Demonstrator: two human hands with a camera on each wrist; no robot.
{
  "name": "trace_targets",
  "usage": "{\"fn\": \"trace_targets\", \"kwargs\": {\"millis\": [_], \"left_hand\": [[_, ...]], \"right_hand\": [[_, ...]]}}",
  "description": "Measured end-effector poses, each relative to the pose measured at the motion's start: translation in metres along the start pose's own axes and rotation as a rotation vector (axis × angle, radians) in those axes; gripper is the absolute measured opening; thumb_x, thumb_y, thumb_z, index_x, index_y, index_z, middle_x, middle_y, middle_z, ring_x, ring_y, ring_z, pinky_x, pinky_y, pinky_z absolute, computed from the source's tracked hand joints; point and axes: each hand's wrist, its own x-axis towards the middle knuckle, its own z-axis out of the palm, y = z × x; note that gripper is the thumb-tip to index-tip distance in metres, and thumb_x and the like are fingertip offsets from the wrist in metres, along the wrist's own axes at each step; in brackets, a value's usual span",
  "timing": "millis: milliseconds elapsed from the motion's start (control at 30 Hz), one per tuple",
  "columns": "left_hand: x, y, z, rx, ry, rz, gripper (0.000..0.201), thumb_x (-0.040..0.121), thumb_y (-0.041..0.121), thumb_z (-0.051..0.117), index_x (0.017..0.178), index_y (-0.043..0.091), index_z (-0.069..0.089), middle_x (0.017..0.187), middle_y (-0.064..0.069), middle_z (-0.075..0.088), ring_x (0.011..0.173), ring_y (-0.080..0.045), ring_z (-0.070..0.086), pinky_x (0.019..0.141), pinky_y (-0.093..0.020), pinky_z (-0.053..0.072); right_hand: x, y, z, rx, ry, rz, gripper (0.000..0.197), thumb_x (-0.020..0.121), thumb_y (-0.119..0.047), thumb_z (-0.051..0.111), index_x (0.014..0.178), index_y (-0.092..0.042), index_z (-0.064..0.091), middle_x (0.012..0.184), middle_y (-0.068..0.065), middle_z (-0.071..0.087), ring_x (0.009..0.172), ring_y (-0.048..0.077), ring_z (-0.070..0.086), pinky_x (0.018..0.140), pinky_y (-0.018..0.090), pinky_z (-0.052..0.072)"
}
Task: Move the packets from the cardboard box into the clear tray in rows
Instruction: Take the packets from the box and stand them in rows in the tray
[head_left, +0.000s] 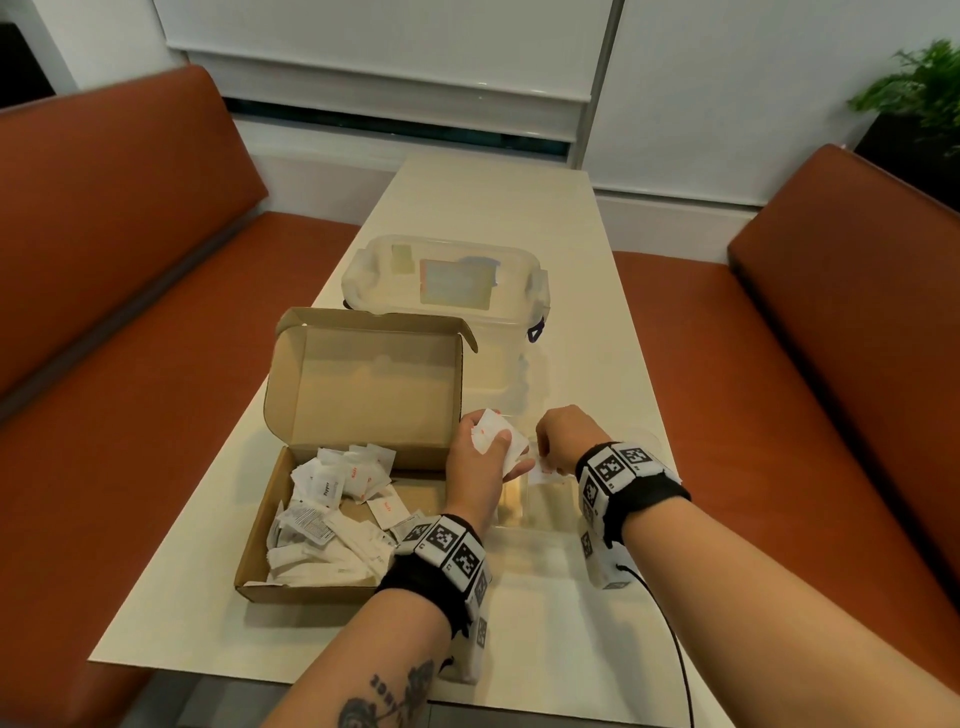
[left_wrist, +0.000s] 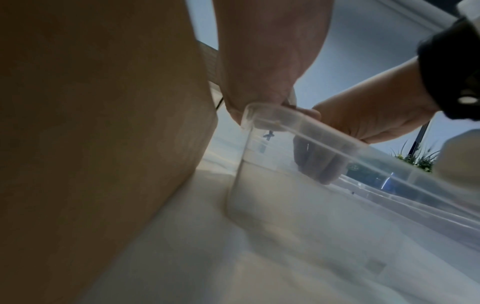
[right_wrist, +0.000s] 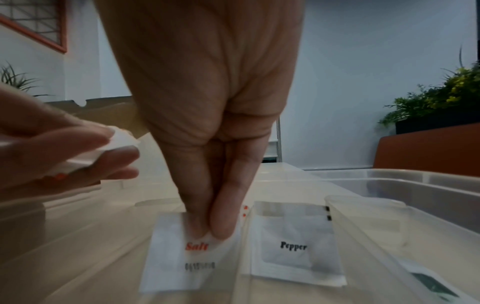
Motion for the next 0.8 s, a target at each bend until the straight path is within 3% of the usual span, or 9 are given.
{"fn": "trace_targets", "kwargs": {"millis": [100, 233, 500, 600, 700, 800], "left_hand": [[0.000, 0.000, 0.000, 0.011, -0.002, 0.004, 0.029, 0.092, -0.002, 0.053, 0.109, 0.020, 0.055, 0.108, -0.005, 0.052, 0.098, -0.020, 0.058, 0.061, -0.028, 0.058], [-0.001, 0.000, -0.001, 0.015, -0.012, 0.005, 0.028, 0.092, -0.003, 0.052, 0.115, 0.013, 0.053, 0.112, -0.011, 0.052, 0.107, -0.032, 0.058, 0.064, -0.032, 0.060], [-0.001, 0.000, -0.002, 0.022, -0.027, 0.003, 0.026, 0.092, -0.002, 0.052, 0.109, 0.017, 0.054, 0.108, -0.007, 0.053, 0.103, -0.027, 0.059, 0.066, -0.034, 0.060], [-0.001, 0.001, -0.001, 0.021, -0.032, -0.005, 0.027, 0.091, -0.003, 0.054, 0.105, 0.021, 0.056, 0.108, -0.006, 0.053, 0.099, -0.022, 0.059, 0.063, -0.032, 0.060], [-0.002, 0.001, -0.001, 0.011, -0.035, -0.022, 0.028, 0.090, -0.003, 0.056, 0.107, 0.019, 0.056, 0.113, -0.010, 0.054, 0.104, -0.027, 0.060, 0.061, -0.030, 0.059], [-0.002, 0.001, -0.001, -0.013, -0.024, -0.040, 0.031, 0.090, -0.001, 0.058, 0.117, 0.014, 0.053, 0.119, -0.013, 0.054, 0.107, -0.030, 0.060, 0.063, -0.031, 0.059]], "right_hand": [[0.002, -0.001, 0.000, -0.048, -0.006, -0.013, 0.017, 0.088, -0.001, 0.054, 0.098, 0.001, 0.068, 0.101, 0.017, 0.068, 0.094, 0.029, 0.067, 0.086, 0.032, 0.054], [0.002, -0.002, -0.001, -0.089, -0.017, -0.026, 0.018, 0.089, 0.000, 0.051, 0.099, 0.001, 0.066, 0.103, 0.016, 0.068, 0.096, 0.028, 0.066, 0.085, 0.030, 0.052], [0.001, 0.000, -0.002, -0.013, -0.039, -0.020, 0.020, 0.089, 0.001, 0.051, 0.102, 0.001, 0.066, 0.106, 0.017, 0.066, 0.097, 0.029, 0.066, 0.088, 0.033, 0.053], [0.001, 0.005, -0.003, 0.122, -0.003, -0.012, 0.018, 0.088, -0.003, 0.057, 0.103, -0.001, 0.067, 0.105, 0.016, 0.066, 0.092, 0.028, 0.067, 0.083, 0.031, 0.054], [-0.002, 0.007, -0.006, 0.420, 0.099, -0.012, 0.012, 0.089, -0.010, 0.060, 0.093, -0.002, 0.067, 0.084, 0.012, 0.069, 0.067, 0.021, 0.065, 0.066, 0.026, 0.054], [-0.008, 0.007, -0.012, 0.691, 0.075, -0.026, 0.015, 0.090, -0.014, 0.059, 0.089, -0.002, 0.068, 0.071, 0.005, 0.065, 0.059, 0.014, 0.061, 0.057, 0.022, 0.055]]}}
